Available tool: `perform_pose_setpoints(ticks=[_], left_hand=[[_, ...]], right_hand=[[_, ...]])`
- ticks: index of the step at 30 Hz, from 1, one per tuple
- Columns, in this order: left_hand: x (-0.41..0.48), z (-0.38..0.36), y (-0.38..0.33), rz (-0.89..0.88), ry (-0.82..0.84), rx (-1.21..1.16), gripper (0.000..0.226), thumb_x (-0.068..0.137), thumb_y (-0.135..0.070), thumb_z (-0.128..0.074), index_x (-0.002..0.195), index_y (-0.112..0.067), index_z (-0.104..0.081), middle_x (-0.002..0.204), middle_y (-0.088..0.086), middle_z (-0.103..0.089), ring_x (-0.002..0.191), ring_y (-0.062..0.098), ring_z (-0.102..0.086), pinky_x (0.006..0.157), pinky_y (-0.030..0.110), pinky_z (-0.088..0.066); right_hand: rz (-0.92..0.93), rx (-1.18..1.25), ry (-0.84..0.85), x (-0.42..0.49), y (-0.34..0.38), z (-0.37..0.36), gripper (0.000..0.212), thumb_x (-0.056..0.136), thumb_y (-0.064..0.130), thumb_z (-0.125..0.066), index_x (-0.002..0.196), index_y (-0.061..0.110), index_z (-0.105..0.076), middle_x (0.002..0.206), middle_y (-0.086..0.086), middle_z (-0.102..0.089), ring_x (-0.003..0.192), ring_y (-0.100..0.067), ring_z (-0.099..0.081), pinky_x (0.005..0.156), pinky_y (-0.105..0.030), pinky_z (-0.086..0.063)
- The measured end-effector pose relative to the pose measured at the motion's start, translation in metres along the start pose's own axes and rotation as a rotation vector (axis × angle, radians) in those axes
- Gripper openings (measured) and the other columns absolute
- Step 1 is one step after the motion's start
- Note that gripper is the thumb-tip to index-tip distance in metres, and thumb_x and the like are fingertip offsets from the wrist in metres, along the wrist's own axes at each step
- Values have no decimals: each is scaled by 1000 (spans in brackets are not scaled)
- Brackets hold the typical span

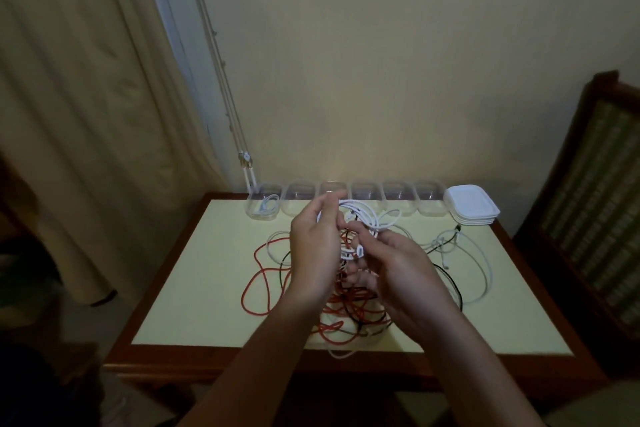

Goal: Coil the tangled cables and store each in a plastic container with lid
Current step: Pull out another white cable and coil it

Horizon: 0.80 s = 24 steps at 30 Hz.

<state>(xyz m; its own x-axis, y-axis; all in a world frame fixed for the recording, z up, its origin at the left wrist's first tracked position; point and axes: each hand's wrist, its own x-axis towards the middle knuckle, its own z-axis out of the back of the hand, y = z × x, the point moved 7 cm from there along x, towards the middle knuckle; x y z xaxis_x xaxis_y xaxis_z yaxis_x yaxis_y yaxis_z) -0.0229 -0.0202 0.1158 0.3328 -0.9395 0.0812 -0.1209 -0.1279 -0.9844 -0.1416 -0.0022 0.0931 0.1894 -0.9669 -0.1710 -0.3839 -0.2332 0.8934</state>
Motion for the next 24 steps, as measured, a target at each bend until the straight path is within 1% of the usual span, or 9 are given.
perform_pose_setpoints(ticks=[3, 6, 8, 10, 12, 14, 17, 21, 24], left_hand=[[6, -1, 0, 110, 151, -12, 17, 98, -15, -60, 100, -9, -76, 63, 1, -52, 50, 10, -49, 48, 21, -41], [7, -7, 2, 346, 339, -106, 24, 95, -7, -54, 110, 1, -71, 60, 5, -50, 46, 15, -49, 44, 22, -44], [1, -15, 6, 539, 439, -273, 33, 89, -4, -48, 116, 4, -66, 58, 1, -40, 41, 11, -39, 43, 21, -42], [-3, -19, 12, 642, 471, -372, 37, 88, -7, -45, 117, 3, -64, 56, -4, -30, 38, 7, -27, 39, 18, -32], [-1, -18, 15, 624, 458, -343, 28, 96, -9, -48, 115, 0, -66, 55, -6, -23, 37, 4, -21, 37, 16, -22], [3, -15, 16, 538, 419, -274, 23, 95, -9, -60, 115, 0, -66, 53, -7, -23, 36, 2, -21, 35, 15, -18], [8, -11, 16, 441, 347, -245, 28, 93, -9, -64, 119, 3, -64, 50, -6, -25, 35, 2, -21, 34, 14, -17], [17, -3, 11, 374, 264, -297, 25, 97, -8, -61, 119, 2, -63, 49, -8, -25, 35, 2, -19, 33, 14, -18], [29, 14, 1, 330, 194, -380, 23, 89, -8, -66, 111, -2, -63, 48, -9, -26, 34, 1, -19, 32, 14, -17]], right_hand=[[23, -115, -47, 5, 3, 14, 22, 101, 13, -57, 113, -1, -68, 72, -3, -63, 57, -17, -59, 55, -28, -56], [18, -229, -64, 6, 4, 24, 20, 103, 13, -54, 97, 2, -69, 68, -6, -61, 54, -18, -53, 50, -26, -49], [6, -272, -51, 7, 3, 27, 22, 103, 17, -55, 88, 6, -66, 67, -8, -57, 52, -18, -50, 49, -26, -47], [-5, -319, -11, 9, 0, 27, 18, 100, 22, -63, 90, 7, -69, 68, -11, -56, 53, -18, -52, 59, -34, -49], [5, -347, 46, 8, 0, 25, 13, 96, 18, -68, 101, 6, -71, 69, -11, -58, 57, -17, -56, 67, -39, -52], [46, -359, 85, 6, 4, 23, 13, 95, 10, -68, 104, 1, -71, 67, -9, -61, 59, -17, -58, 66, -33, -54], [131, -487, 97, 4, 16, 25, 14, 98, 6, -63, 99, -2, -73, 67, -11, -69, 60, -18, -65, 60, -24, -55], [225, -678, 70, 3, 26, 27, 15, 99, 6, -60, 99, 11, -75, 74, -5, -76, 60, -16, -70, 56, -23, -54], [334, -882, 0, 1, 38, 43, 14, 97, 13, -66, 88, 16, -76, 75, 3, -77, 63, -11, -72, 59, -23, -55]])
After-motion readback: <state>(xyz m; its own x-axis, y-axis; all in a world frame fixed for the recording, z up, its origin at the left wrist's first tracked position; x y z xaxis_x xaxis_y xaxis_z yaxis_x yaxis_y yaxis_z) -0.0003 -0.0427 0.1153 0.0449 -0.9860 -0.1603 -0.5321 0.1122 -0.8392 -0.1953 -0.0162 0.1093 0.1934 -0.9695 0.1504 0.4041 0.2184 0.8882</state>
